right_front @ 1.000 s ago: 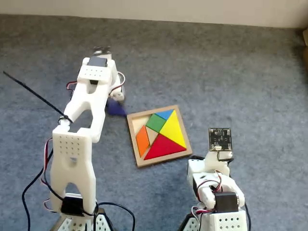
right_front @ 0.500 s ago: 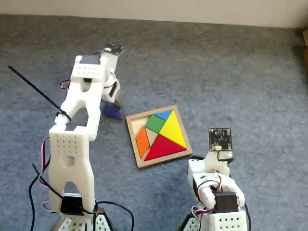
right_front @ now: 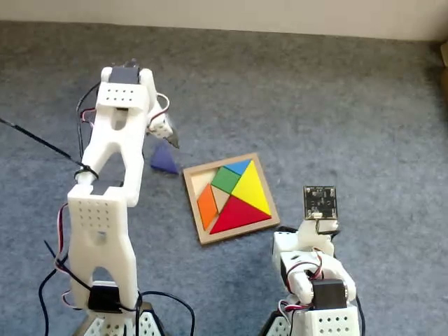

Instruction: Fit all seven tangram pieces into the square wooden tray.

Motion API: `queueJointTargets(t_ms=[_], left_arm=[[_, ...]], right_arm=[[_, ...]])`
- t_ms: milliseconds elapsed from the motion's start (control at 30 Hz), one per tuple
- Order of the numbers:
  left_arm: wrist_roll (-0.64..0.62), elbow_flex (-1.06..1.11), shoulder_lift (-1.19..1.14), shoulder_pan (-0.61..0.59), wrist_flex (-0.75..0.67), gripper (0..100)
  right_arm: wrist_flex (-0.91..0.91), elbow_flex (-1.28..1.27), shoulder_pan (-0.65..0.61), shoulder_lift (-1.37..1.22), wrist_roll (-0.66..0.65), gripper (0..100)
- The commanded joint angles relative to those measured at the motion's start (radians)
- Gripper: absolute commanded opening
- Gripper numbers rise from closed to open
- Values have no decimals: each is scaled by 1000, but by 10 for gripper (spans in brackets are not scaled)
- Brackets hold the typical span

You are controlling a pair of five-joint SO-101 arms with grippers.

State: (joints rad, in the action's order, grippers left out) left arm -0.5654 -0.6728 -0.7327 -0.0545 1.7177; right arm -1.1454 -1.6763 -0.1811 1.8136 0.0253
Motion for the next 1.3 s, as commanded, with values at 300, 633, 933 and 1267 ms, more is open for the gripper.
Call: queueJointTargets(t_ms=[300, 633, 933, 1267], left_arm=[[-163, 10, -166, 21, 8, 263], [-163, 10, -171, 85, 14, 263], [-164, 15, -176, 94, 14, 262], [-164, 16, -176, 125, 12, 262]], right_arm=[[-4, -88, 10, 16, 3, 4], [-4, -88, 10, 16, 3, 4], [-4, -88, 10, 16, 3, 4], [-4, -88, 10, 16, 3, 4]])
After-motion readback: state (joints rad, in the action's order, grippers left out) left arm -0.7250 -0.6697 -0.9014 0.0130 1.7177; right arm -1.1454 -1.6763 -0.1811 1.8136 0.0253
